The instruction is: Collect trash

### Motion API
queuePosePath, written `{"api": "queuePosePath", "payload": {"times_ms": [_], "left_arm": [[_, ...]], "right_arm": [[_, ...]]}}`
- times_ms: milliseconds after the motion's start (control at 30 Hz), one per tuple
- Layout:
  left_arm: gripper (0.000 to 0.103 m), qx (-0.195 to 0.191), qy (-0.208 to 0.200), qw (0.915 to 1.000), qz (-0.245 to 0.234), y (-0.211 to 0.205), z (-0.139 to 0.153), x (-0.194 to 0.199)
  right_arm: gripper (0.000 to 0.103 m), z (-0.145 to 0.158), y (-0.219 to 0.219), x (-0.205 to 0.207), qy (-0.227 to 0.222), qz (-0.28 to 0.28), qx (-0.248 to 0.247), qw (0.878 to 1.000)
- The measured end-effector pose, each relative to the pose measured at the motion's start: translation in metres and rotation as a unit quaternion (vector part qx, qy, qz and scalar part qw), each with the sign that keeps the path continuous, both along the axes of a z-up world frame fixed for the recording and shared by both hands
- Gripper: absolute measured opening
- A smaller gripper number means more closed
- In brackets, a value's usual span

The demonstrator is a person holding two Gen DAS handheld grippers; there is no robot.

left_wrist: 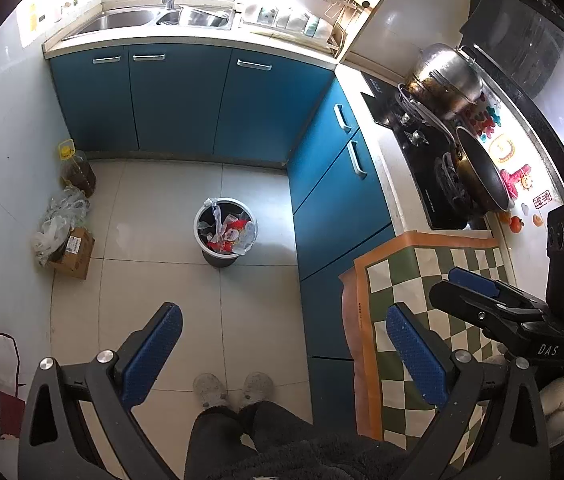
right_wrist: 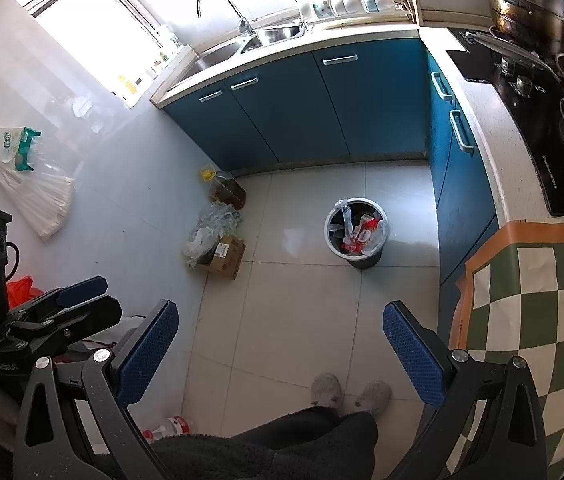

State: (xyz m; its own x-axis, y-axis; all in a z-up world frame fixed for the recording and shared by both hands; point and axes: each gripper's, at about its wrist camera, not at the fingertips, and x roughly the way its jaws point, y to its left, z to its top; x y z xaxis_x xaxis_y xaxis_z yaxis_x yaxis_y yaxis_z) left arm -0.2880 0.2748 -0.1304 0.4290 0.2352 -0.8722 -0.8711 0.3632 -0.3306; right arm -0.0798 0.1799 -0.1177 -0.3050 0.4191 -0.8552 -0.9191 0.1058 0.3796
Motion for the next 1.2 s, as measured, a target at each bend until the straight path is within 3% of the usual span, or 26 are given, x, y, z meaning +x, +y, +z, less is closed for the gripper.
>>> {"api": "queuePosePath", "payload": {"times_ms": [1200], "left_arm": [[0.103,-0.003,-0.005,1.0,-0.004,-0.001,-0.005,0.011]], "right_arm": [[0.103,-0.006,-0.001,0.01,0.003,0.008,-0.008,1.0]]}}
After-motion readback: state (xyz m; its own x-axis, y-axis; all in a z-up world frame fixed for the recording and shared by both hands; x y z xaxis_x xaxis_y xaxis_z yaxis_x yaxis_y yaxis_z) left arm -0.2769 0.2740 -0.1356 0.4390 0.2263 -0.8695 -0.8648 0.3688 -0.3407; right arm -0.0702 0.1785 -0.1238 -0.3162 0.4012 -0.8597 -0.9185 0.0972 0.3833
